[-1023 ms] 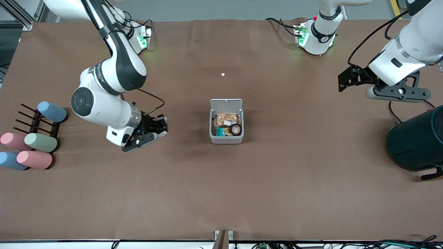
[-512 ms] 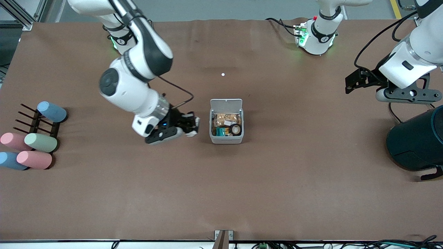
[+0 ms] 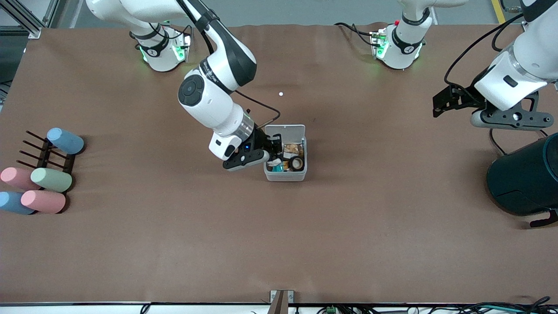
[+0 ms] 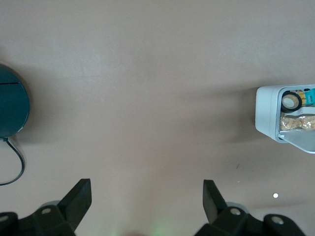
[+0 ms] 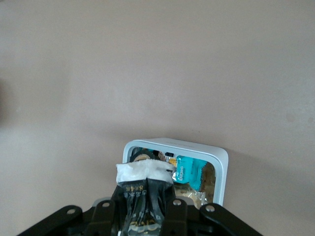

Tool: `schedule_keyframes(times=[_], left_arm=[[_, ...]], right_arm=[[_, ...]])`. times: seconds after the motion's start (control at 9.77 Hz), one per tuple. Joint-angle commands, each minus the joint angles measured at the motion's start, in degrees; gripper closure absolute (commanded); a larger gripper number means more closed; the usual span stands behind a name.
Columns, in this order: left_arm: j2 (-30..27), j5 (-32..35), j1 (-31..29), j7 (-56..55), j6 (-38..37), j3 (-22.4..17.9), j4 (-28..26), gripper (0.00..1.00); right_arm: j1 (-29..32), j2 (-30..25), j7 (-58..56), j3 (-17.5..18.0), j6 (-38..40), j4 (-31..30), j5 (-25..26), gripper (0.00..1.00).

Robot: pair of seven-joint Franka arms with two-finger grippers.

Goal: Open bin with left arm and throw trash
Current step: 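Carry the black wrapper over the bin and release it with the right gripper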

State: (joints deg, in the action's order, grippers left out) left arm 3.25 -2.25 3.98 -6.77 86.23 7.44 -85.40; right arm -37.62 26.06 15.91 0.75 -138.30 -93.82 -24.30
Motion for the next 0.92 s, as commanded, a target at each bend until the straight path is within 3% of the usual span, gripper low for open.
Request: schedule_keyframes(times=[0.0, 0.31, 0.82], left_arm=[[-0.09, -0.22, -1.16, 0.79, -1.15, -0.4, 1.2, 0.0], [-0.61, 0.14, -1.34, 4.64, -1.15, -5.06, 1.29, 0.0], [-1.76, 0.05, -0.55, 2.73, -2.82, -4.63, 1.11, 0.0]], right_arm=[[-1.57, 1.01, 0.35, -0.57, 0.57, 0.57, 2.49, 0.69], [-3.6, 2.42, 0.35, -0.66, 0.66, 0.48, 3.11, 0.68], [-3.6, 2.5, 0.43, -0.57, 0.49, 0.04, 3.11, 0.43]])
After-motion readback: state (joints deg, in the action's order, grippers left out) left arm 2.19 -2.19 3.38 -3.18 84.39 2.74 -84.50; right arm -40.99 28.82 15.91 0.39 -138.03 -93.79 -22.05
